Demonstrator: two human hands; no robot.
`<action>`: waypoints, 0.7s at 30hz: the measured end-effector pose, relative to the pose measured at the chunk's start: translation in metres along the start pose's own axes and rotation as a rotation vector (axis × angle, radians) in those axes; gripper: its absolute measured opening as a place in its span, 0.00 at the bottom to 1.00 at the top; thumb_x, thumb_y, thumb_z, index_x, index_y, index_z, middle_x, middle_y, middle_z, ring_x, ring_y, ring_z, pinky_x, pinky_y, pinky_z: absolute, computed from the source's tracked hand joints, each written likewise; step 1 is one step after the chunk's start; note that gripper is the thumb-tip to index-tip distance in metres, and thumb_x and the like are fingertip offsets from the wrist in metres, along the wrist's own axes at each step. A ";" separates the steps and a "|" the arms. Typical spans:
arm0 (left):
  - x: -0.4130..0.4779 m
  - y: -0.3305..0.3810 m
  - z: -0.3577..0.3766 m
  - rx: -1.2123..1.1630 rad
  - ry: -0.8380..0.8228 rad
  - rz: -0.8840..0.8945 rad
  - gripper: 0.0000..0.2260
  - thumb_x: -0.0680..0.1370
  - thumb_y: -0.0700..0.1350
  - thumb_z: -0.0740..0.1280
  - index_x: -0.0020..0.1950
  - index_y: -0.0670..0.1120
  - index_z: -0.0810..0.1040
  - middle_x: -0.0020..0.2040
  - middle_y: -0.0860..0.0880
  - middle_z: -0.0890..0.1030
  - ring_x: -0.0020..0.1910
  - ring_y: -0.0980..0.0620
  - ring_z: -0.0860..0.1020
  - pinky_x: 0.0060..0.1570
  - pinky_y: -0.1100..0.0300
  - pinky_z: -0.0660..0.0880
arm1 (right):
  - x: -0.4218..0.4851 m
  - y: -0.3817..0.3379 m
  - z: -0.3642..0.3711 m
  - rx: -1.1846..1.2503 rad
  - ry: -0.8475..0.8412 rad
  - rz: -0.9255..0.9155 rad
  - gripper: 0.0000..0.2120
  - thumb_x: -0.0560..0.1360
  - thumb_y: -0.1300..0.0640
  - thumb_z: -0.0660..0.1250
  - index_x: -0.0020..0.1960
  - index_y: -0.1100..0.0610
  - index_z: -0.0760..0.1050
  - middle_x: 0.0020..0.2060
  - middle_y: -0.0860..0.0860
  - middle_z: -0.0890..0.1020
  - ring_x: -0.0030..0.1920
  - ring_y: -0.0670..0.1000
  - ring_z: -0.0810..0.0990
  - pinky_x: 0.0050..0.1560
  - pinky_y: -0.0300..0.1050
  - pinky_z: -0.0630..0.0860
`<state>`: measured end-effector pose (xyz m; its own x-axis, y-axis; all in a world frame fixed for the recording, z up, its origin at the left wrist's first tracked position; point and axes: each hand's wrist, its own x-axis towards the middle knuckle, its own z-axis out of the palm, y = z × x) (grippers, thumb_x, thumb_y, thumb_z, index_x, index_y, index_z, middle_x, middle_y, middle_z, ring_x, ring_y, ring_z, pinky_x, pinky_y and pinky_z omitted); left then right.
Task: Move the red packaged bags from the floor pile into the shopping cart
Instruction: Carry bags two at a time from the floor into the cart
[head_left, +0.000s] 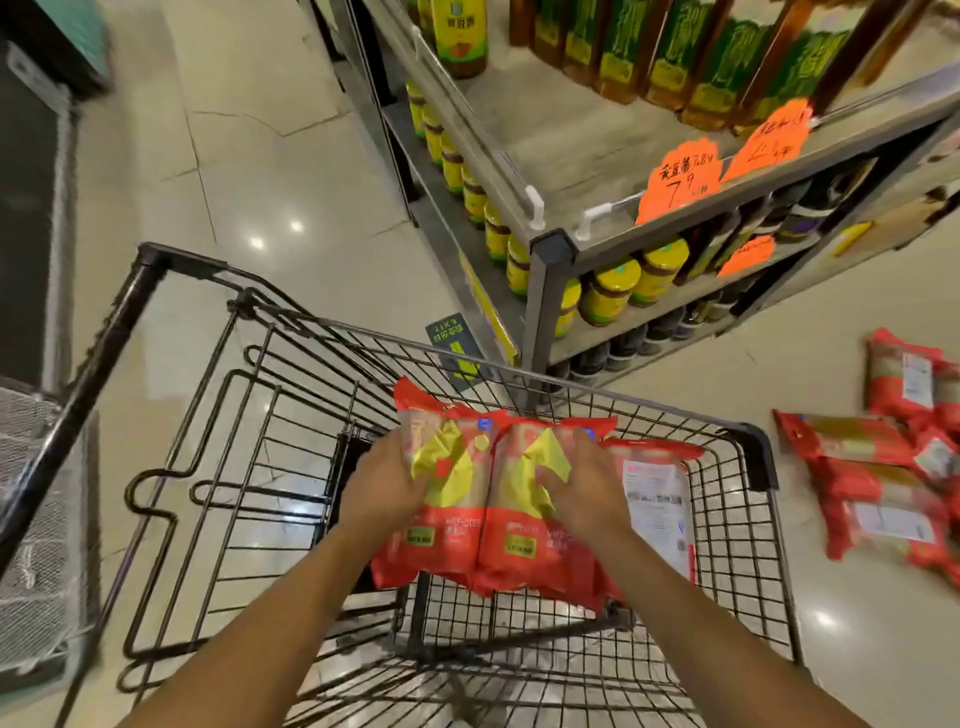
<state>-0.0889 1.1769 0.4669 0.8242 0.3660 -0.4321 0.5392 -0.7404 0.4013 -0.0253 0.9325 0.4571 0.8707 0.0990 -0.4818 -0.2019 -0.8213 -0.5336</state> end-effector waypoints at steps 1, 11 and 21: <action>-0.008 0.012 -0.016 0.051 0.012 0.056 0.23 0.75 0.55 0.68 0.68 0.47 0.71 0.60 0.46 0.78 0.59 0.43 0.77 0.55 0.47 0.77 | -0.010 -0.017 -0.014 -0.037 0.011 -0.072 0.36 0.78 0.46 0.69 0.80 0.56 0.58 0.75 0.56 0.69 0.75 0.58 0.66 0.73 0.54 0.66; -0.124 0.141 -0.196 0.487 0.494 0.526 0.34 0.79 0.61 0.64 0.79 0.43 0.64 0.77 0.41 0.68 0.75 0.39 0.67 0.74 0.41 0.64 | -0.130 -0.154 -0.167 -0.480 0.366 -0.522 0.35 0.81 0.35 0.54 0.82 0.51 0.52 0.81 0.56 0.57 0.81 0.57 0.53 0.79 0.60 0.49; -0.209 0.178 -0.263 0.477 0.658 0.709 0.36 0.78 0.65 0.56 0.80 0.45 0.63 0.78 0.42 0.67 0.76 0.39 0.65 0.73 0.39 0.63 | -0.229 -0.182 -0.234 -0.531 0.585 -0.424 0.37 0.81 0.31 0.50 0.83 0.49 0.47 0.82 0.54 0.53 0.82 0.56 0.49 0.80 0.61 0.46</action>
<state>-0.1201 1.1169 0.8413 0.9300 -0.1070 0.3516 -0.1037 -0.9942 -0.0282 -0.0831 0.9282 0.8271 0.9437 0.2698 0.1915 0.2960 -0.9471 -0.1243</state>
